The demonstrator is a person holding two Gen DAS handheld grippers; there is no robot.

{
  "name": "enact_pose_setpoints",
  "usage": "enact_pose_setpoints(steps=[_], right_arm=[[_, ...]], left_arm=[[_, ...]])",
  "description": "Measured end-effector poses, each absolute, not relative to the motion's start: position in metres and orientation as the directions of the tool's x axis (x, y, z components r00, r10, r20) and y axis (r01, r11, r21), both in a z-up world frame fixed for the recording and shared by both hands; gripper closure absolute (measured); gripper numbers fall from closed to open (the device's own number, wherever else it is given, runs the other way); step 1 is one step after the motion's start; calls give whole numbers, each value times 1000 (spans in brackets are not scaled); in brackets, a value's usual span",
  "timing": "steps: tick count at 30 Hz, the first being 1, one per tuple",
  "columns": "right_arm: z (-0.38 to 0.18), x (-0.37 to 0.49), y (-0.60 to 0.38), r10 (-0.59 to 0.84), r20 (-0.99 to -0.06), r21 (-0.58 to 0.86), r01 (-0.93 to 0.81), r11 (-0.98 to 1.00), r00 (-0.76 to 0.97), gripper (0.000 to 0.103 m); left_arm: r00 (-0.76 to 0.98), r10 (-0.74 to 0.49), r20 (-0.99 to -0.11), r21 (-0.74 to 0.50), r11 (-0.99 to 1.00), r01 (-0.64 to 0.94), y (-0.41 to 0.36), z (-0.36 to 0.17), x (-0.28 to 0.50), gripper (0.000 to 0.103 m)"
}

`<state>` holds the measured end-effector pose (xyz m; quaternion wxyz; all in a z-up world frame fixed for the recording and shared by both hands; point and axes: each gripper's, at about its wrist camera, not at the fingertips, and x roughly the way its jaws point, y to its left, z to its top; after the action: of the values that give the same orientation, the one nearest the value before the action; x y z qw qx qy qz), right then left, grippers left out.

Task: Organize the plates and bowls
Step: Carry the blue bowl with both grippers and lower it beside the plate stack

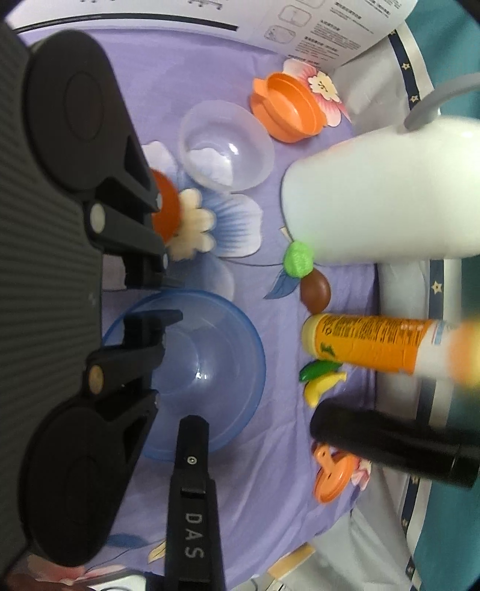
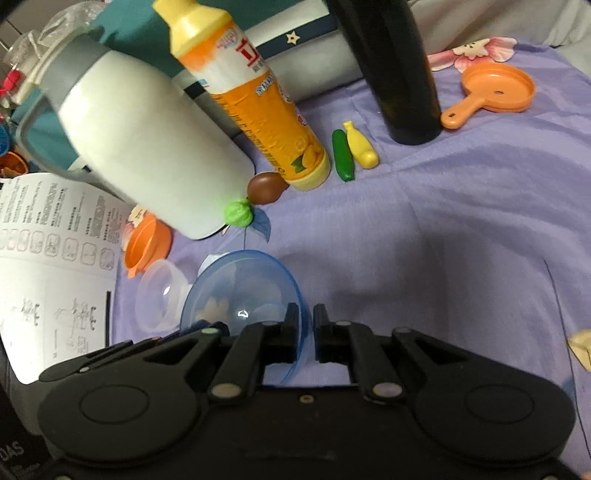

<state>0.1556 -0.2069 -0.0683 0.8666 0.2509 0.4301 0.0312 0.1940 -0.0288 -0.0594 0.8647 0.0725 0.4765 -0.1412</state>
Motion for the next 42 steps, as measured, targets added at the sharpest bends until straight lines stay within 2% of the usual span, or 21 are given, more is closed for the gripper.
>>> enact_pose_setpoints(steps=[18,42], right_arm=[[-60,32,-198,277,-738,444,133,886,616,94],[-81,-29,-204,268,-768,424,149,893,581,92]], left_arm=[[474,-215,-854,-36,933,358,-18,-41,78,93],[413,-228,-882,-66,927,369,-24,-61,23,93]])
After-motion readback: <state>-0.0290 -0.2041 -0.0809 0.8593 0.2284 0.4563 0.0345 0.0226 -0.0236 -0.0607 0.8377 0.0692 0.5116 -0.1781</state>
